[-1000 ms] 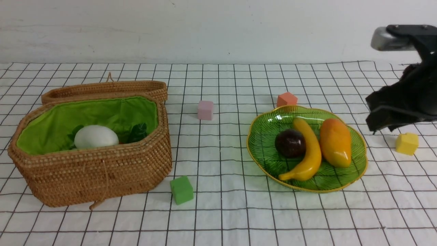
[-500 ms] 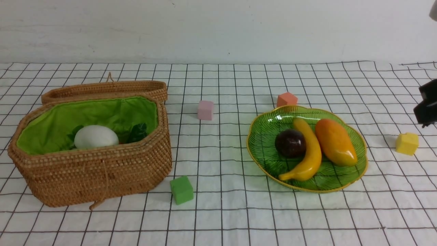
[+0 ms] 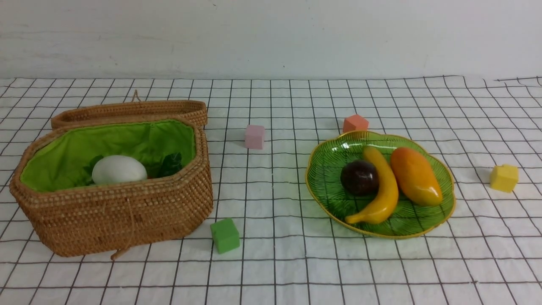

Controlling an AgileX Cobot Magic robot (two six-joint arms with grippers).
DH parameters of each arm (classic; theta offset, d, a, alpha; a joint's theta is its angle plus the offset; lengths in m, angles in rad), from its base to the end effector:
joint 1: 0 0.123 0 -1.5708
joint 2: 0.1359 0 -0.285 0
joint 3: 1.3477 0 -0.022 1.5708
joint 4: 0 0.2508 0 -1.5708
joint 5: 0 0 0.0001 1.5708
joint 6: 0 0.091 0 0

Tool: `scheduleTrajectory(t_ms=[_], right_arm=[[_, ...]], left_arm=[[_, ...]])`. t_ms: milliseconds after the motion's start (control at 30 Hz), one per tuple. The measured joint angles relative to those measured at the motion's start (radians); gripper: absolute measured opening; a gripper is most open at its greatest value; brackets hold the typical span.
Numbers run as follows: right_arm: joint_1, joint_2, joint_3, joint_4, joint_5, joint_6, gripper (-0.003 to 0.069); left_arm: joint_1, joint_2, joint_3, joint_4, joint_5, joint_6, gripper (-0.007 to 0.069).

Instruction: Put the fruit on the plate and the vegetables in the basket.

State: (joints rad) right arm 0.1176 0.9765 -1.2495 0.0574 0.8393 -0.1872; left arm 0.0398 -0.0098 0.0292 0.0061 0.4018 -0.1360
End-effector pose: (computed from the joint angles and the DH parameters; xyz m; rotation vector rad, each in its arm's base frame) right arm 0.1798 0.0252 0.4456 -0.2985 2.0268 0.0243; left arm 0.0519 0.0023 0.1679 -0.1635 1.8982 -0.0591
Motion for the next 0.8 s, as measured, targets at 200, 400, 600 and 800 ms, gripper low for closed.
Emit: scheduleTrajectory(t_ms=[200,400,600,800], right_arm=[[-0.076,-0.284,0.365,-0.044,-0.242,0.041,-0.0001],[-0.091,-0.687,0.827,-0.042,-0.363,0.083,0.0001],[-0.091,-0.97,1.12,-0.03,-0.303,0.09,0.0003],[-0.105,-0.986,1.222,-0.042,-0.33,0.09,0.0005]], left_arm=[[0.0,0.0,0.0,0.0,0.0,0.0,0.0238],[0.0,0.0,0.0,0.0,0.0,0.0,0.0238],[0.0,0.0,0.0,0.0,-0.001,0.0,0.0238],[0.0,0.0,0.001,0.0,-0.001,0.0,0.0238]])
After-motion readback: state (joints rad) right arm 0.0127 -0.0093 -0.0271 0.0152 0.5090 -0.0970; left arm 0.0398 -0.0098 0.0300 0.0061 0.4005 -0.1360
